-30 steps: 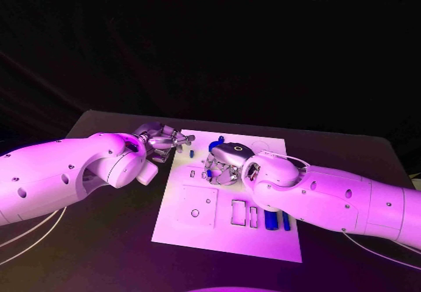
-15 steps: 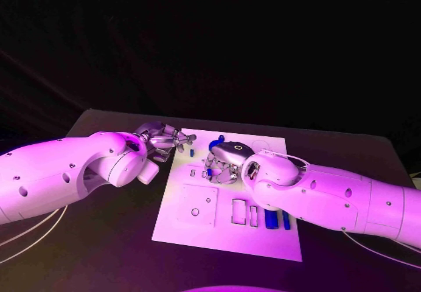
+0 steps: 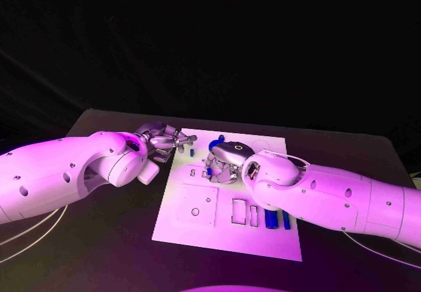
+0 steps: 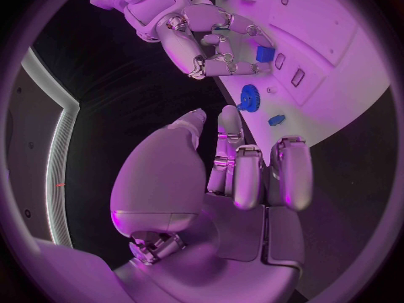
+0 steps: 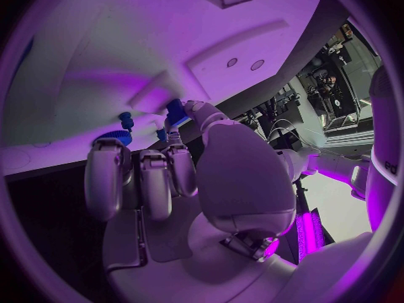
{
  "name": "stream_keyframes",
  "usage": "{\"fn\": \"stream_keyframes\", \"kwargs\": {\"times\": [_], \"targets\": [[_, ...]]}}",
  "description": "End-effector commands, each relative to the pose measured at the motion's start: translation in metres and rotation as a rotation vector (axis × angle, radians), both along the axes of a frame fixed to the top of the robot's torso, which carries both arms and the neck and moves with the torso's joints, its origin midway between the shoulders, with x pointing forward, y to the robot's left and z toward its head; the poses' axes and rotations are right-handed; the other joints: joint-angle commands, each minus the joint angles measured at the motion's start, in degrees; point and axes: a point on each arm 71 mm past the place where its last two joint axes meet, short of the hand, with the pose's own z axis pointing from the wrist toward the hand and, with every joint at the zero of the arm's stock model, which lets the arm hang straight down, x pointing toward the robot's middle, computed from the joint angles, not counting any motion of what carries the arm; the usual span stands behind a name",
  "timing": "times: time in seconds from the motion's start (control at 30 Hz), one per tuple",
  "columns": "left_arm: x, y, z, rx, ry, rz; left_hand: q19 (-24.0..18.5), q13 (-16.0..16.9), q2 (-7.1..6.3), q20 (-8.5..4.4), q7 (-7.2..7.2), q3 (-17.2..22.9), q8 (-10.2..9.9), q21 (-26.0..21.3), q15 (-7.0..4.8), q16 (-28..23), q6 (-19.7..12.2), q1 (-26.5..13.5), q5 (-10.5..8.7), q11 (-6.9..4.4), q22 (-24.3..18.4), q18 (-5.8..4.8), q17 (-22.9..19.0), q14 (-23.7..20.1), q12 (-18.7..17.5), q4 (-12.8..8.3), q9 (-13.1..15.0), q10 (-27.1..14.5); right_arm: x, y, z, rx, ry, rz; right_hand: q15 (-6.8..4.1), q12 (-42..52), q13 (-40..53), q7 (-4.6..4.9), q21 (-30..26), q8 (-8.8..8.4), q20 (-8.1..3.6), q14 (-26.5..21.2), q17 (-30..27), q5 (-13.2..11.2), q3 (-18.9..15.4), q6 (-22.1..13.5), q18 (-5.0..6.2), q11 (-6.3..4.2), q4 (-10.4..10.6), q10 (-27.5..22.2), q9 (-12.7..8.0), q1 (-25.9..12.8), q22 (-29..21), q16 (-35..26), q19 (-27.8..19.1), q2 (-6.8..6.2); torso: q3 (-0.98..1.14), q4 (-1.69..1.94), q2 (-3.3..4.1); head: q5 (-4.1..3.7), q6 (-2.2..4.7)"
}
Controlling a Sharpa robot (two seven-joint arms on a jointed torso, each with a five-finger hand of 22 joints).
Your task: Assemble the parts on the task board
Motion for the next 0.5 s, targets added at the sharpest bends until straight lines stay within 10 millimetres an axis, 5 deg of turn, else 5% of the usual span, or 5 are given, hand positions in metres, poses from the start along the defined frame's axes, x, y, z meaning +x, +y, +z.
{"fn": "stream_keyframes", "kwargs": {"times": [0.03,0.5], "targets": [[-0.0006,-0.0029,-0.0001,0.006,0.012,-0.029,-0.1,-0.1,-0.04,0.17,0.08,-0.4,0.0,-0.1,0.35,-0.1,-0.4,-0.5,-0.09,0.03,1.4,-0.88,6.2,3.3,-0.3,0.0,-0.1,-0.5,-0.0005,0.0005,-0.0003,-0.01,-0.008,0.003,0.49,-0.3,4.9,0.0,-0.4,-0.35,0.47,5.2,12.3,-0.2,-0.1,-0.4,-0.56,0.21,0.2,-0.4,-0.1,-0.1,8.4,-0.3,-0.1,-0.5,0.0,-0.02,-0.01,0.01,-0.02],[-0.0006,-0.0028,-0.0009,0.013,0.021,-0.036,-0.2,-0.1,-0.02,0.19,0.12,-0.5,0.0,-0.2,0.38,-0.1,-0.5,-0.6,-0.1,0.07,1.4,-0.87,6.2,3.3,-0.4,0.0,-0.1,-0.5,-0.0011,0.0012,0.0,-0.008,-0.01,0.005,0.72,-0.7,4.6,0.29,-0.7,-0.68,0.68,5.2,12.3,-0.6,0.0,-1.0,-0.49,0.48,0.2,-0.8,-0.2,-0.2,8.2,-0.3,-0.3,-0.82,-0.03,-0.01,0.0,0.0,-0.02]]}}
